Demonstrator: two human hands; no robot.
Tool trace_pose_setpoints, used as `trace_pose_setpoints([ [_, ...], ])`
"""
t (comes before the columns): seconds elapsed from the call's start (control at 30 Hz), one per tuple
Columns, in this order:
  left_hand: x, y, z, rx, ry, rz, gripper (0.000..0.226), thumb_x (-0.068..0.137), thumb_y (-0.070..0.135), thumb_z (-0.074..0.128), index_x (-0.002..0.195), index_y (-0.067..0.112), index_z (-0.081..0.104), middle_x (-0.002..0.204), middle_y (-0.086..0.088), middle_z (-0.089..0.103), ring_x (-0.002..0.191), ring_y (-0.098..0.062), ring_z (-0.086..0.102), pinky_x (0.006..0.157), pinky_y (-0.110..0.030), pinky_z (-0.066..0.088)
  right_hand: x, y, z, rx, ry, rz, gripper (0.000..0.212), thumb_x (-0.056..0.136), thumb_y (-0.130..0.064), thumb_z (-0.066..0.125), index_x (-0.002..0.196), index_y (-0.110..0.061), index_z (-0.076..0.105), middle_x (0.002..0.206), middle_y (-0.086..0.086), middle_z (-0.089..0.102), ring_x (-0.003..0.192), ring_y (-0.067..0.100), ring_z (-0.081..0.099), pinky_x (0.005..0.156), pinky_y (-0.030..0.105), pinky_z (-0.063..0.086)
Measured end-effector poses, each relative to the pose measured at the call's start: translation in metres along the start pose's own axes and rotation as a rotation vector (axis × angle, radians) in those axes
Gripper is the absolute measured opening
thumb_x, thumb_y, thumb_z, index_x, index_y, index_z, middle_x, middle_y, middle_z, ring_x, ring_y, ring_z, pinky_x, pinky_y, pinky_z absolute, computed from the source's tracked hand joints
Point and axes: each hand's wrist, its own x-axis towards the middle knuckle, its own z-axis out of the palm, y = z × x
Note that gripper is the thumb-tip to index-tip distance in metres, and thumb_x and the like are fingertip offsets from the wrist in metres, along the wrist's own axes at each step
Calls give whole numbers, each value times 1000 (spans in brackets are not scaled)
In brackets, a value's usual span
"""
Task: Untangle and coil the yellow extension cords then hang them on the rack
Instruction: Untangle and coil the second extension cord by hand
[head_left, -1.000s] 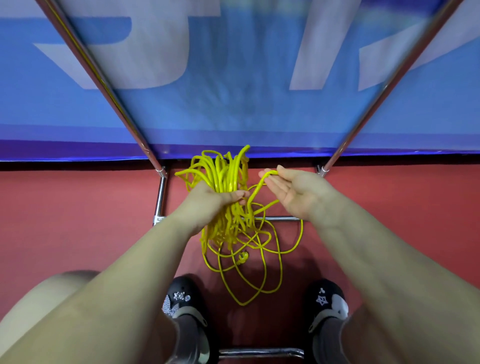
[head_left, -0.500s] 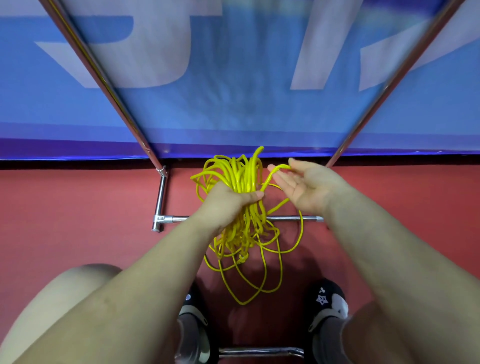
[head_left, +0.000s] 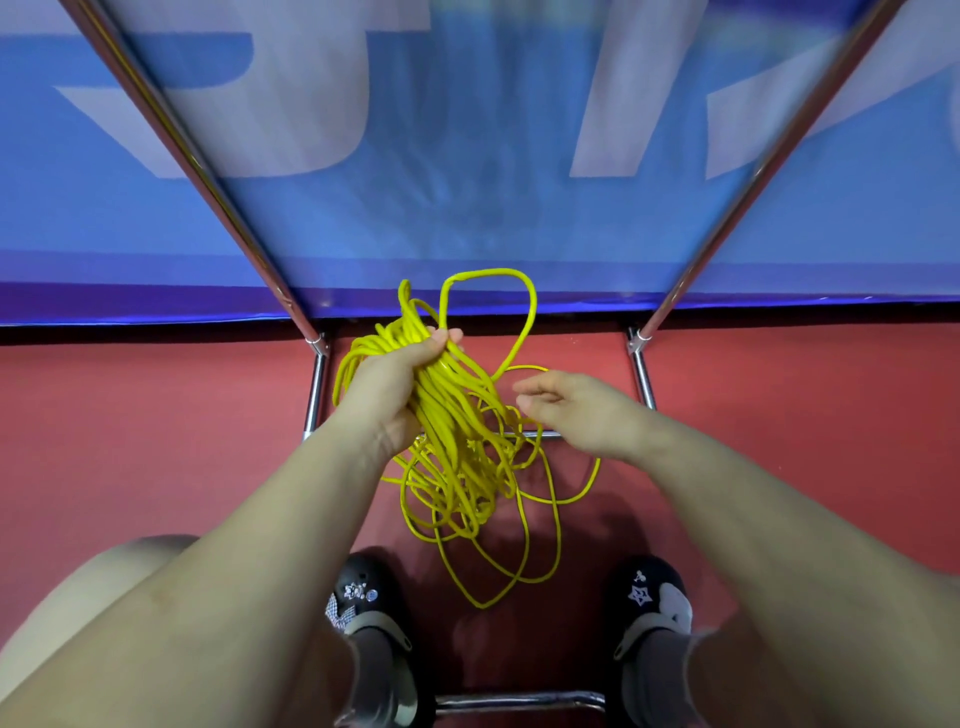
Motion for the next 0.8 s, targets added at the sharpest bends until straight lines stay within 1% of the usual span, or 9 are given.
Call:
trace_pose_setpoints([
  [0.07, -3, 0, 1, -8, -24, -3, 16, 94, 12, 51, 88, 5, 64, 70, -1, 68, 63, -13, 65, 66, -31, 57, 2, 4, 7, -9, -44, -45, 36, 96, -23, 49, 129, -10, 52, 125, 5, 58, 117, 13, 53, 104, 26, 39],
  [0.1, -5, 1, 2, -4, -37, -8, 16, 94, 12, 50, 88, 5, 64, 70, -1, 68, 65, -14, 65, 70, -32, 57, 3, 6, 9, -10, -58, -60, 35, 96, -25, 48, 128, -11, 53, 124, 6, 59, 116, 13, 53, 106, 33, 39],
  [0.23, -10, 4, 5, 17, -72, -10, 19, 95, 13, 48, 85, 6, 63, 67, -2, 67, 68, -15, 64, 85, -37, 50, 2, 9, 10, 39, -78, -125, 10, 96, -19, 48, 94, -19, 58, 86, -4, 57, 86, 11, 50, 85, 27, 41],
  [0.3, -10, 5, 6, 16, -69, -12, 20, 95, 14, 49, 85, 6, 64, 67, -2, 67, 67, -15, 64, 81, -36, 53, 2, 9, 8, 100, -37, -162, 16, 93, -14, 53, 81, -24, 53, 76, -7, 52, 74, 9, 49, 77, 24, 40],
  [0.43, -7, 4, 3, 4, -3, 15, 17, 93, 11, 52, 83, 7, 65, 68, -1, 69, 65, -14, 65, 68, -33, 57, 1, 10, -4, 15, 51, -202, 16, 87, -11, 62, 81, -22, 53, 67, -9, 47, 55, 0, 44, 59, 14, 37],
  [0.5, -5, 6, 1, -8, 38, 23, 18, 93, 10, 53, 80, 8, 66, 67, 0, 69, 62, -14, 64, 62, -33, 57, 0, 12, -11, -149, 49, -206, 7, 88, -18, 63, 84, -17, 57, 66, -9, 47, 57, 4, 44, 61, 19, 39],
  [0.63, -3, 14, -5, -62, 97, 44, 36, 93, 13, 55, 62, 10, 73, 64, -2, 65, 57, -15, 64, 53, -30, 56, -2, 27, -12, -478, -61, -79, 22, 93, -35, 52, 76, -23, 46, 67, -7, 45, 65, 13, 44, 65, 28, 38],
  [0.73, -3, 24, -8, -98, 159, 74, 18, 92, 14, 56, 80, 8, 68, 68, -1, 67, 67, -15, 64, 61, -31, 57, -3, 35, -14, -520, -75, -26, 10, 94, -30, 51, 90, -20, 51, 85, 3, 59, 82, 23, 56, 79, 33, 46],
  [0.8, -2, 30, -10, -96, 194, 88, 11, 92, 15, 57, 88, 9, 65, 70, 1, 67, 68, -14, 64, 60, -30, 57, -5, 29, -21, -406, -2, -40, 7, 92, -17, 55, 99, -18, 53, 87, 5, 59, 81, 25, 59, 72, 25, 48],
])
